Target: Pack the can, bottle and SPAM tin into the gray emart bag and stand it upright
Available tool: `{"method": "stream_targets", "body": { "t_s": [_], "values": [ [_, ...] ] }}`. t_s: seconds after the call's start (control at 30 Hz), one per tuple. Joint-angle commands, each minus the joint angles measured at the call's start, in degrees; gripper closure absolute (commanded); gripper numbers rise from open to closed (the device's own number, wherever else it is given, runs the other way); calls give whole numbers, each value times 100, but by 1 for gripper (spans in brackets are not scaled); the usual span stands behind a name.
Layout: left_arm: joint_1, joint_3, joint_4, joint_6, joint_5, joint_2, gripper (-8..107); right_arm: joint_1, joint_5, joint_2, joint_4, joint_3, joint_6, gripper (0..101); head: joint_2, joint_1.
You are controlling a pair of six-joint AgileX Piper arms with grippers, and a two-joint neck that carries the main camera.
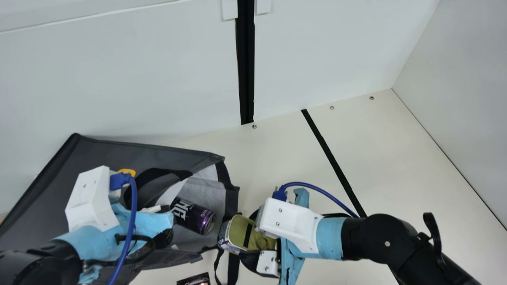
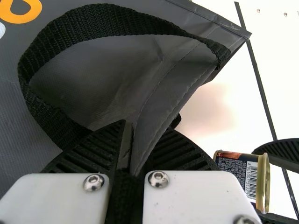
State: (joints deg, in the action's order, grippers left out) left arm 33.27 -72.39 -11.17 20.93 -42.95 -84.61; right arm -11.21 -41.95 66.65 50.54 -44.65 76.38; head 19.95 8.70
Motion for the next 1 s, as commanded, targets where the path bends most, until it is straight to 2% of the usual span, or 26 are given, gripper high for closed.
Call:
{"method": "stream_targets", "body": {
  "t_s": [0.0, 0.4, 0.97],
  "values": [
    [0, 0, 0, 0, 0, 0, 107, 41, 4, 46, 311, 19, 262, 101, 5, 130],
    [0, 0, 0, 0, 0, 0, 107, 179, 85, 622, 1184, -50, 1222, 101, 5, 130],
    [0, 0, 0, 0, 0, 0, 107, -210, 337, 1811, 1867, -730, 1901, 101, 5, 130]
  ]
}}
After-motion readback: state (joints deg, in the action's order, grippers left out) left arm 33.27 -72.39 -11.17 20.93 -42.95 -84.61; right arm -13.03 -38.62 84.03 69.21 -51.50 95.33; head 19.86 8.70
